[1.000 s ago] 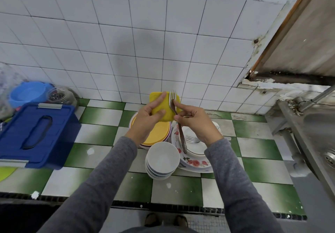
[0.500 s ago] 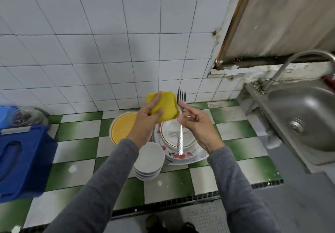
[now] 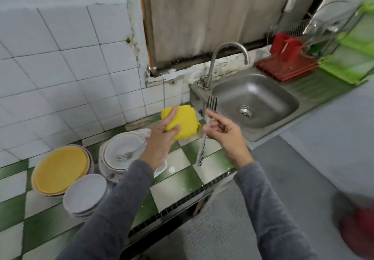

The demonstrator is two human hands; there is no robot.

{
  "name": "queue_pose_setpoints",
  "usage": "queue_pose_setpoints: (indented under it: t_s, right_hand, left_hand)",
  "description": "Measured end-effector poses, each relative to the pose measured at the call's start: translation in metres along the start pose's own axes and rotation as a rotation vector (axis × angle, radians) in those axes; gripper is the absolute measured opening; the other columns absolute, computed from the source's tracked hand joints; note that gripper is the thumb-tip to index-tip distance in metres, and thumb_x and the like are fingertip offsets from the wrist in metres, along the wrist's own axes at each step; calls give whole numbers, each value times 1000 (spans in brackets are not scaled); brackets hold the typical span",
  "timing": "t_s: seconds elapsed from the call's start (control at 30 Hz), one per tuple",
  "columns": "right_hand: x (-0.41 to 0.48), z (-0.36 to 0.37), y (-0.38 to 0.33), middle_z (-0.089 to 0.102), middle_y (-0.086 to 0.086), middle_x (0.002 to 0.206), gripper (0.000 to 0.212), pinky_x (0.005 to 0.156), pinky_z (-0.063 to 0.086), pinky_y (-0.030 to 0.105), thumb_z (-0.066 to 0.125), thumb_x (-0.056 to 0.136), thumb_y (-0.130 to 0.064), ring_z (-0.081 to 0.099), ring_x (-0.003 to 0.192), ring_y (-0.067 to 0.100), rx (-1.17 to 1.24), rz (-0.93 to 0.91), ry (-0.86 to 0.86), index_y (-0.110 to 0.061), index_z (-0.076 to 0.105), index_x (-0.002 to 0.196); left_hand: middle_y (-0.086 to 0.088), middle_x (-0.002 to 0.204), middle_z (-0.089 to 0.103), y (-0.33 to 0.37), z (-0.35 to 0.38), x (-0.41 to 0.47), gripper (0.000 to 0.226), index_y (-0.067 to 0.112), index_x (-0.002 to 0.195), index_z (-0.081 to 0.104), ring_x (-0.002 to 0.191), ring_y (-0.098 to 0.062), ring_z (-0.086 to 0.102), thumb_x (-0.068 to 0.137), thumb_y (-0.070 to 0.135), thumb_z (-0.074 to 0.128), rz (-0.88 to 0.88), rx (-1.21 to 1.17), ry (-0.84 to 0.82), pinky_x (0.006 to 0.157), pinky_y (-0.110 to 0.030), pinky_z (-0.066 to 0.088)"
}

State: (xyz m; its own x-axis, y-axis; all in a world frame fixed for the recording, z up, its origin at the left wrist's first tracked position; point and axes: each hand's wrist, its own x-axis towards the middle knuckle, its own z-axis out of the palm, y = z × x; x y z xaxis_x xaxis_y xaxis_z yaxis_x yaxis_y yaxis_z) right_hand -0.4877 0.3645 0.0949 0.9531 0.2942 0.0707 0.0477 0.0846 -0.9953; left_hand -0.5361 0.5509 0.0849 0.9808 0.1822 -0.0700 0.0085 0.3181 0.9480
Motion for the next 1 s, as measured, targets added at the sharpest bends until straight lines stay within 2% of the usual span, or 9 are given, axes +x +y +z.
queue_pose_setpoints:
  t_s: [0.13, 0.23, 0.3, 0.43, 0.57, 0.73, 0.83, 0.9, 1.0]
  right_hand:
    - [-20, -85, -14, 61, -12, 69, 50, 76, 53, 18, 68, 85, 12, 55, 66, 4, -22, -46, 89, -13, 61, 128]
    - [-31, -141, -25, 62, -10, 71, 50, 73, 55, 20, 68, 85, 12, 58, 66, 3, -33, -64, 153, -12, 62, 129]
    - [-33, -173, -31, 61, -7, 72, 48, 72, 54, 19, 67, 86, 12, 58, 67, 3, -28, -75, 202, -11, 62, 128]
    - [-22, -222, -39, 60, -12, 70, 46, 72, 54, 19, 66, 87, 11, 59, 69, 2, -43, -103, 300, -16, 64, 124]
    - [5, -257, -39, 56, -5, 73, 44, 71, 55, 21, 65, 88, 11, 58, 69, 4, -38, -136, 370, -20, 65, 120]
    - [61, -293, -45, 54, 3, 78, 43, 73, 55, 24, 66, 89, 9, 56, 72, 10, -56, -173, 409, -22, 67, 118]
    - [98, -310, -55, 52, 4, 77, 43, 71, 52, 18, 64, 89, 12, 56, 67, 4, -57, -200, 441, -22, 65, 117]
    - [121, -320, -61, 50, 4, 78, 45, 73, 51, 16, 64, 89, 11, 55, 69, 3, -55, -220, 459, -21, 64, 120]
    - [155, -336, -67, 49, 6, 80, 45, 83, 50, 28, 66, 89, 9, 50, 78, 16, -87, -241, 497, -23, 65, 121]
  left_hand:
    - [3, 148, 43, -24, 85, 6, 56, 37, 138, 49, 127, -17, 52, 98, -2, 53, -14, -24, -96, 107, -45, 46]
    - [13, 134, 49, -36, 141, 10, 56, 33, 138, 47, 115, -8, 58, 97, -5, 51, -23, -82, -154, 89, -29, 56]
    - [15, 131, 50, -41, 169, 16, 56, 35, 135, 50, 112, -6, 59, 97, -5, 51, -47, -102, -189, 82, -25, 56]
    - [21, 128, 49, -51, 210, 36, 55, 38, 136, 50, 113, -4, 57, 98, -2, 52, -88, -85, -256, 92, -27, 54]
    - [11, 138, 48, -57, 242, 73, 56, 36, 137, 48, 120, -10, 55, 97, -3, 52, -74, -72, -295, 88, -26, 56]
    - [6, 140, 48, -58, 280, 138, 56, 33, 137, 46, 115, -9, 57, 96, -4, 51, -60, -87, -319, 83, -24, 57]
    - [2, 145, 47, -54, 295, 183, 57, 33, 139, 47, 124, -16, 54, 96, -4, 52, -51, -91, -337, 91, -29, 55]
    - [7, 139, 52, -50, 305, 209, 57, 32, 140, 46, 121, -13, 57, 96, -4, 52, -41, -100, -347, 93, -29, 55]
    - [13, 130, 56, -41, 321, 243, 56, 31, 140, 46, 111, -6, 61, 97, -5, 50, -30, -111, -344, 85, -25, 56]
